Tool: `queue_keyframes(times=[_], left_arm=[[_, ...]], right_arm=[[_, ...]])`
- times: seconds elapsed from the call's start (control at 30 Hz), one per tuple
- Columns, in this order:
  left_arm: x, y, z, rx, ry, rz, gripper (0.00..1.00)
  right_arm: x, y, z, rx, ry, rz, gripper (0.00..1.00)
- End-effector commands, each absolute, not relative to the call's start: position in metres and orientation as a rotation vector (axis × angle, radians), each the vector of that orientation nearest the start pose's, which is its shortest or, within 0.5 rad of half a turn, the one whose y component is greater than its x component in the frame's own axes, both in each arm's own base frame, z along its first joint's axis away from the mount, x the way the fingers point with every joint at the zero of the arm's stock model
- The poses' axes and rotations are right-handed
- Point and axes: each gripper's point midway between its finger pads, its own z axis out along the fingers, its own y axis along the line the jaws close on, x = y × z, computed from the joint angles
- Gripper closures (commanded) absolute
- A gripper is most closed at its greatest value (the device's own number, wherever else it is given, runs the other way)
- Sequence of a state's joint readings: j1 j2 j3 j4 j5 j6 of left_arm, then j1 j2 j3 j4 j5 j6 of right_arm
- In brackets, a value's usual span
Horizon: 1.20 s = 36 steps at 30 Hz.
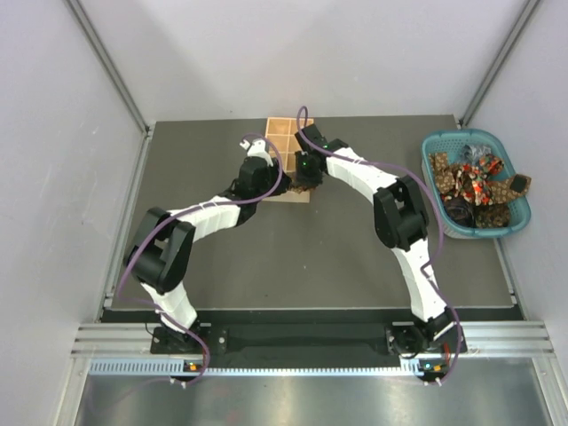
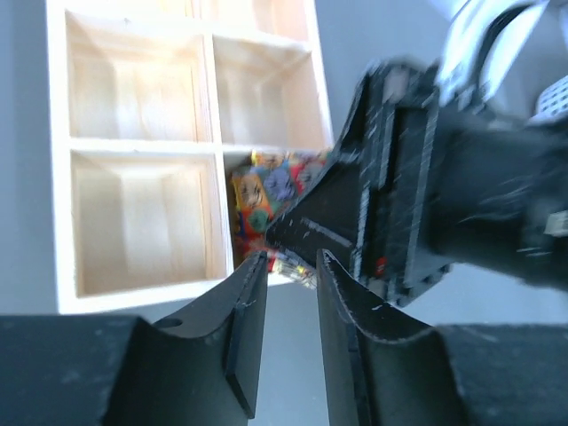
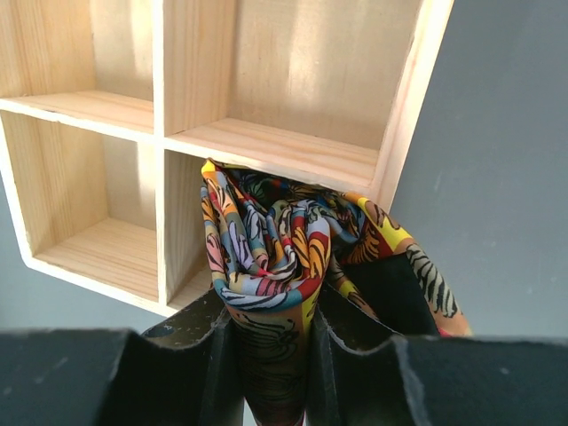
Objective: Roll the ties
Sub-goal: Place the rolled tie into the container
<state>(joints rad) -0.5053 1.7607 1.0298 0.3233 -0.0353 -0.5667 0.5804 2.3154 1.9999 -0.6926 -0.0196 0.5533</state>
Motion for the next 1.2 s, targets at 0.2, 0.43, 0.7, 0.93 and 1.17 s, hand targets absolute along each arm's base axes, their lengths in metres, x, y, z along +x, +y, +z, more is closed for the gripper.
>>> queue_keyframes(times=[0.2,0.43,0.7,0.93,1.17], left_arm=[[0.43,-0.229,0.146,-0.142,2.047,-0.533,0.62],[0.415,-0.218,0.133,-0.157,2.069,-0.511,0.57],[0.408,-0.229,0.12,-0.13,2.103,-0.578,0.57],[0.407,-0.231,0.11,-0.123,2.124,-0.581,0.57],[0.409,-0.23,0.117,-0.112,2.121,-0.57,0.57]], right_arm=[[0.387,0.294,0.047,-0.178,2.812,0.289,0.92],[0.379,0.277,0.066,-0.182,2.77,0.239,0.78],[0.373,0.299,0.06,-0.222,2.754,0.286,0.58],[0.37,0.307,0.064,-0.233,2.735,0.297,0.5],[0.374,0.303,0.079,-0.221,2.723,0.264,0.39]])
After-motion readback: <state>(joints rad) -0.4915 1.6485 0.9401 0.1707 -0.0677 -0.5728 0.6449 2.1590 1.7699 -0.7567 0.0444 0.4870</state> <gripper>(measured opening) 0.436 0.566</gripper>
